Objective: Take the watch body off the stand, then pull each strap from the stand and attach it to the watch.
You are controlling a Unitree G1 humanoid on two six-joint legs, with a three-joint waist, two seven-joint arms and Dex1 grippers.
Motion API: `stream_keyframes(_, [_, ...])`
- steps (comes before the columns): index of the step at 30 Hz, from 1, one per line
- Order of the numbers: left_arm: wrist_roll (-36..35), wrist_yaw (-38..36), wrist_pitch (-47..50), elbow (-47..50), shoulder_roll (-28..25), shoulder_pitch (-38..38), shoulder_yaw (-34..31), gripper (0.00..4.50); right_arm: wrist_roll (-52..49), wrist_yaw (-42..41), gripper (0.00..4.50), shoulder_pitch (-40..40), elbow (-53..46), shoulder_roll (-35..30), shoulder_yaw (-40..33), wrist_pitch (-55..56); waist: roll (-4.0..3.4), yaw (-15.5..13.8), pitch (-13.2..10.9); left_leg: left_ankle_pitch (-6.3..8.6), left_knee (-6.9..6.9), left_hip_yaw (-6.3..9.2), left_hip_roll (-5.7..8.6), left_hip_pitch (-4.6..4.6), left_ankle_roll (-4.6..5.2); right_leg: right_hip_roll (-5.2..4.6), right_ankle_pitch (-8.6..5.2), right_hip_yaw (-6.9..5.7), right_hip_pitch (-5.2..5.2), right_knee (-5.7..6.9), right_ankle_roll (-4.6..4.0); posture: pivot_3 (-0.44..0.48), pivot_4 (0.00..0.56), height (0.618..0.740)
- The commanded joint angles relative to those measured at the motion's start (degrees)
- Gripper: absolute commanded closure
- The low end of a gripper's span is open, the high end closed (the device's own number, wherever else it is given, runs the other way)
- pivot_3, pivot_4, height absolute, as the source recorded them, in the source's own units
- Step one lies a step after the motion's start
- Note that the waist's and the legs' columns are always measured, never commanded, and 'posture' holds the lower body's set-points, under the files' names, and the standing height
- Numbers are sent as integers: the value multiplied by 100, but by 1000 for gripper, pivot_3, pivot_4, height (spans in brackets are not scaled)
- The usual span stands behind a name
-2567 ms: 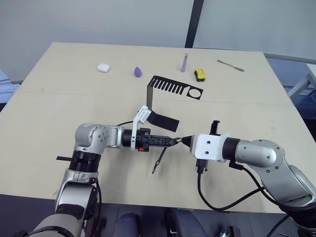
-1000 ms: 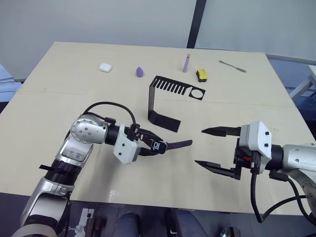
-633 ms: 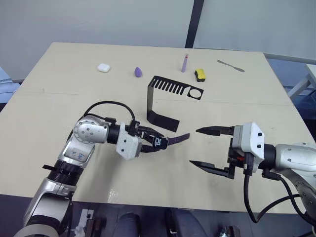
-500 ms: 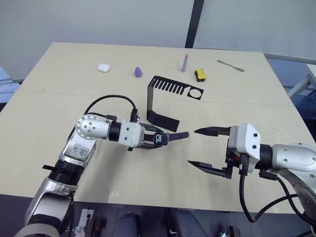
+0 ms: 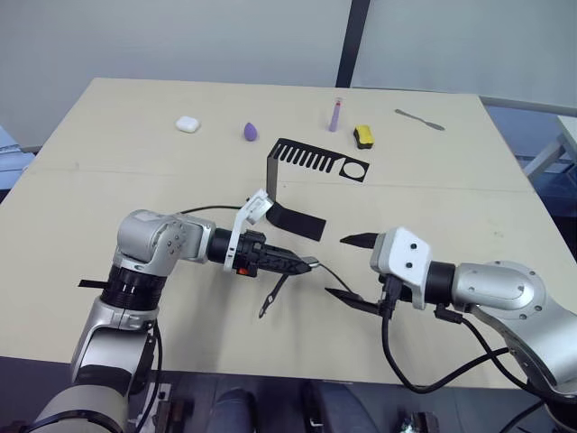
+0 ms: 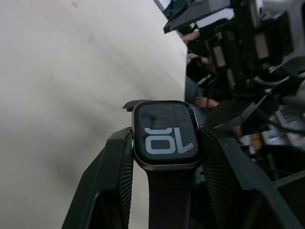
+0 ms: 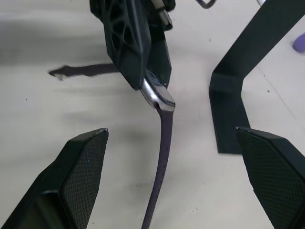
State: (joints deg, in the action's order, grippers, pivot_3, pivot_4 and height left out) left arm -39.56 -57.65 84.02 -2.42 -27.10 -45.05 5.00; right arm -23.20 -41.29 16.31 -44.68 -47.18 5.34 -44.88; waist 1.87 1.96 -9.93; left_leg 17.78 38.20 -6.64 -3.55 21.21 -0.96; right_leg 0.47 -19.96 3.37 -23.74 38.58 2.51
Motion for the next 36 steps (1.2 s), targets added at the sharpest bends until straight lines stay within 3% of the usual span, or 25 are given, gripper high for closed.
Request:
stream_keyframes(1, [-390, 233, 727, -302, 281, -271, -644, 2921, 180, 431, 11, 239, -108, 132, 152, -369, 0, -8, 0, -1, 1, 0, 0, 0, -1, 0, 0, 0, 0, 3, -1, 0, 150, 740])
stream_keyframes(9, [-541, 220, 443, -806, 418, -195, -833, 2921, 327, 687, 11, 573, -11, 381, 430, -724, 0, -17, 0, -3, -1, 1, 1, 1, -7, -1, -2, -1, -6, 4, -5, 0, 150, 740])
stream_keyframes(13, [-535, 182, 213, -884, 402, -181, -720, 2921, 477, 717, 1300, 668, 49, 397, 557, -669, 0, -18, 0, -3, -1, 1, 1, 2, -8, -1, -3, -2, -6, 4, -5, 0, 150, 740])
stream_keyframes(26, [-571, 258, 109, -887, 470, -180, -691, 2921, 661, 729, 1300, 797, 190, 691, 631, -603, 0, -13, 0, -4, -3, 1, 1, 2, -9, -1, -3, -2, -7, 4, -6, 0, 150, 740])
stream_keyframes(29, [-587, 258, 118, -851, 469, -158, -690, 2921, 700, 717, 2566, 800, 185, 724, 639, -600, 0, -14, 0, -3, -3, 1, 1, 2, -9, -1, -3, -2, -7, 4, -6, 0, 150, 740])
stream_keyframes(36, [-584, 239, 77, -841, 460, -123, -646, 2921, 757, 713, 2566, 788, 180, 765, 629, -551, 0, -14, 0, -3, -3, 1, 1, 2, -9, -2, -3, -2, -7, 4, -5, 0, 150, 740])
